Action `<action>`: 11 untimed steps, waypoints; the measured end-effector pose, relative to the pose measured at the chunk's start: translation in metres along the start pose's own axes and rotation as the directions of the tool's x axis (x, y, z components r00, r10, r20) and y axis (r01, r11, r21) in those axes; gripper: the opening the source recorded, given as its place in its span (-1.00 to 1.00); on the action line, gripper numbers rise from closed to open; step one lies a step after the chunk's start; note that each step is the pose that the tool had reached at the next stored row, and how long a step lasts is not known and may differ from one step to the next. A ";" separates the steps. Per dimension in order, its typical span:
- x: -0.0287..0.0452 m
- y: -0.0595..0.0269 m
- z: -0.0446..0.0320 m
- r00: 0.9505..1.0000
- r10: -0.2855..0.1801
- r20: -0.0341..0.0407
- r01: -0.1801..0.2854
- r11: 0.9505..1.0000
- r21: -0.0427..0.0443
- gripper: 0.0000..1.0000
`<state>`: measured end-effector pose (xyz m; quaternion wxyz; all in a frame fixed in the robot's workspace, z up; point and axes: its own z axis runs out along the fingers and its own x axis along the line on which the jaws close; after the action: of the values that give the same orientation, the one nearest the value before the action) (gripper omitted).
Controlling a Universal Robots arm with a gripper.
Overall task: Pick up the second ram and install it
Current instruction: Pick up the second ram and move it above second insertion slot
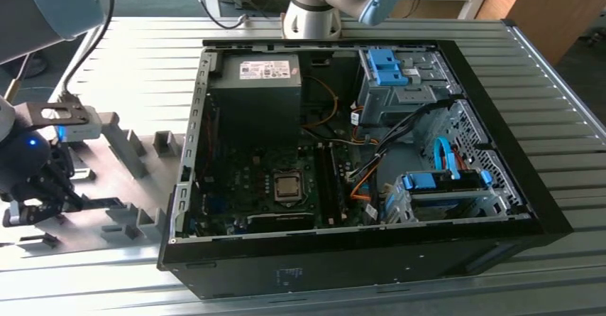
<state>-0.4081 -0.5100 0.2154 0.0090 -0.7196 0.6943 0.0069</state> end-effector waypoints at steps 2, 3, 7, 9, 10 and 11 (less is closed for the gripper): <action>0.0000 0.0000 -0.0014 1.000 0.000 0.000 0.000 1.000 0.000 -0.73; 0.0000 0.0000 -0.0022 1.000 0.000 0.000 0.000 1.000 0.000 -0.73; -0.0001 0.0000 -0.0050 1.000 0.000 0.000 0.000 1.000 0.000 -0.73; -0.0001 -0.0001 -0.0063 1.000 0.000 0.000 0.000 1.000 0.000 -0.73; -0.0001 -0.0001 -0.0070 1.000 0.000 0.000 0.000 1.000 0.000 -0.73; -0.0002 0.0000 -0.0078 1.000 0.000 0.000 0.000 1.000 0.000 -0.73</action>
<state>-0.4080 -0.5100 0.2232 0.0090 -0.7196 0.6943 0.0069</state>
